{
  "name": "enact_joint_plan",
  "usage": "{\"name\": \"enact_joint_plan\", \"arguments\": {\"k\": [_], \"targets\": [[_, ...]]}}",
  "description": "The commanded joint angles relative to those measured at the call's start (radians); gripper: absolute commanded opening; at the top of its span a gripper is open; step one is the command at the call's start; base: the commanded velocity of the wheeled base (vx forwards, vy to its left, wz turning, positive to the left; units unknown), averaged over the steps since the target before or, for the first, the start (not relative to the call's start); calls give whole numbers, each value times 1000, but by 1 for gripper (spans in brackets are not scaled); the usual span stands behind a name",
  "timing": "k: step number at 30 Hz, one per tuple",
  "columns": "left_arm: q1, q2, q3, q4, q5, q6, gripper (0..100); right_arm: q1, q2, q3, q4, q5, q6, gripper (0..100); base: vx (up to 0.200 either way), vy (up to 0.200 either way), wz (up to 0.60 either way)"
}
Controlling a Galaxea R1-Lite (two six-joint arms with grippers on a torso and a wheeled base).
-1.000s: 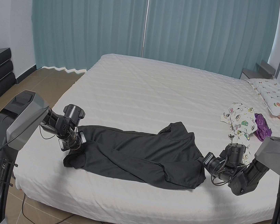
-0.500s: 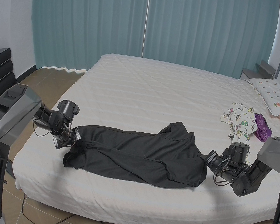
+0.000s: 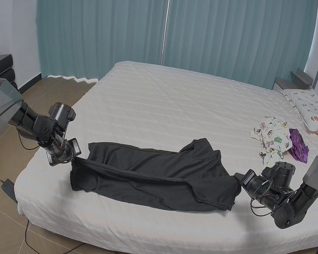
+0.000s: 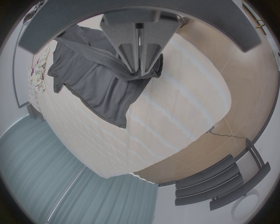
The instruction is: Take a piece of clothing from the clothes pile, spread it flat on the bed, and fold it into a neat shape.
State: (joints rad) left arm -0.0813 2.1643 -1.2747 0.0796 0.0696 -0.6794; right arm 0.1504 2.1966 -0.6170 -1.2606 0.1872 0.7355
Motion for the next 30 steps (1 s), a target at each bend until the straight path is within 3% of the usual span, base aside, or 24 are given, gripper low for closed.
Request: {"name": "enact_joint_plan", "arguments": {"k": [1,14,30], "targets": [[2,-118,83,0,-4,0,0,5,-87,91,-39,1,-4,0,0,0,0],[3,-264,290,6,-10,12,0,9,-207,319,-112,6,-35,0,0,0,0],[3,-302,400,2,-10,66,0,9,-230,583,-256,6,-127,0,0,0,0]]}}
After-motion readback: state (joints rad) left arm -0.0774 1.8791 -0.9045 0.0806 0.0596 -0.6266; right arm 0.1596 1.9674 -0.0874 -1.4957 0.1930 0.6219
